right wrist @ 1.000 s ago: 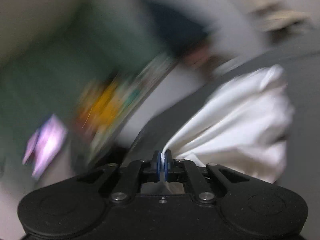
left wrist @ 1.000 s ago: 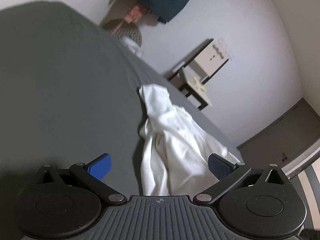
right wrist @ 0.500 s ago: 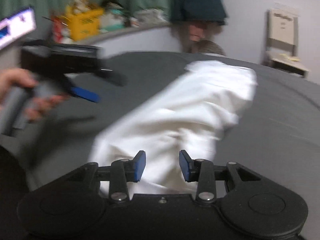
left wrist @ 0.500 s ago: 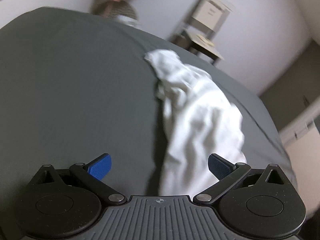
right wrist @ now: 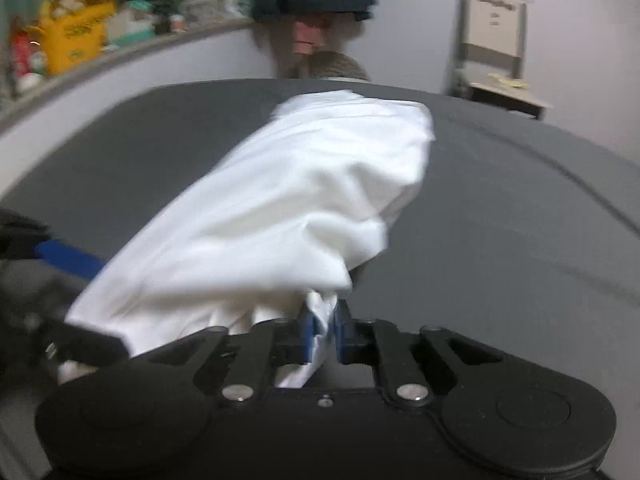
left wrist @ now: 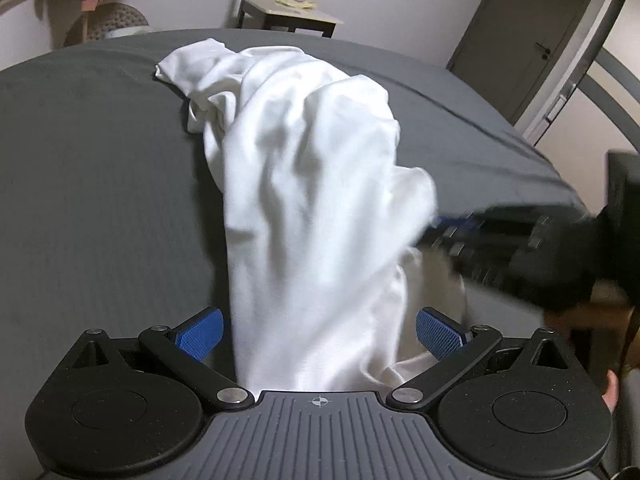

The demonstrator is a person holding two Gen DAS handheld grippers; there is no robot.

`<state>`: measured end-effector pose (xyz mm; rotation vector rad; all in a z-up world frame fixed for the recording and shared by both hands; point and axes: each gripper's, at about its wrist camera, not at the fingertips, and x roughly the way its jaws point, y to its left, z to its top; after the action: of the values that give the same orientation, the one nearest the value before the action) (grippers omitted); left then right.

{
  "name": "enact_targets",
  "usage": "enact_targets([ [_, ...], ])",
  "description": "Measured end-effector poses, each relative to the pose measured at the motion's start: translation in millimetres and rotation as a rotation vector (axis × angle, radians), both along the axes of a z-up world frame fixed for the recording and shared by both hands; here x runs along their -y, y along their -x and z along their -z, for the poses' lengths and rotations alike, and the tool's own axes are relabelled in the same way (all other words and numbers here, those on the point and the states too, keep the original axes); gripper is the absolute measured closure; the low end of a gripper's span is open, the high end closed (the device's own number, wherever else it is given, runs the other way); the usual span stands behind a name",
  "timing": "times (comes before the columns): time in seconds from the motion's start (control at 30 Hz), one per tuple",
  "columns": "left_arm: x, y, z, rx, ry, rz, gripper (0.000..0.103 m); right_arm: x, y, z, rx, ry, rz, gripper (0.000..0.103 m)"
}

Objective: Fold clothes

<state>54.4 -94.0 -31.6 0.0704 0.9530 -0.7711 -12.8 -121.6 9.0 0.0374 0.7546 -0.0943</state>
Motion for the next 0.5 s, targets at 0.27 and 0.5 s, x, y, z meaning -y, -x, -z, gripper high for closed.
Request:
enact_targets([
  [0.27, 20, 28, -26, 0.282, 0.167, 0.161, 0.0, 102, 19, -53, 0.096, 0.003, 0.378, 0.093],
  [0.5, 68, 93, -17, 0.603, 0.057, 0.434, 0.0, 160, -6, -31, -0.203, 0.132, 0.212, 0.083],
])
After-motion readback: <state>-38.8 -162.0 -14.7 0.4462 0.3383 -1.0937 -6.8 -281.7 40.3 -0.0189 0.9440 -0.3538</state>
